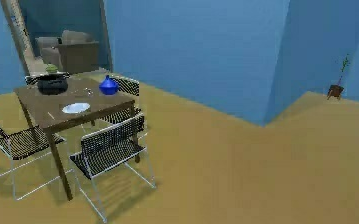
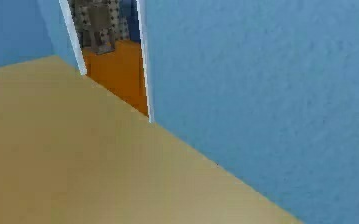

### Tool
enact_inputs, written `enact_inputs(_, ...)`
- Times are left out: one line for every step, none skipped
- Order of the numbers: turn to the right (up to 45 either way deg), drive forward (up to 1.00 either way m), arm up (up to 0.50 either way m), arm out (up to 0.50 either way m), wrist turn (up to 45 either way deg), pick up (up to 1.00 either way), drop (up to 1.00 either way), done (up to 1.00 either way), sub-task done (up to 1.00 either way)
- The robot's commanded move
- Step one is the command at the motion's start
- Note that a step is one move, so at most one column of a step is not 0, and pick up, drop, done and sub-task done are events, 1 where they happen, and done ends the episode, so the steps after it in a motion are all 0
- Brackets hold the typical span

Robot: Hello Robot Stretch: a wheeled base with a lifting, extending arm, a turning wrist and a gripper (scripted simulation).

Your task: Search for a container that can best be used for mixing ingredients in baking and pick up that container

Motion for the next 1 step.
enact_inputs(-45.0,0.0,0.0,0.0,0.0,0.0,0.0,0.0,0.0)
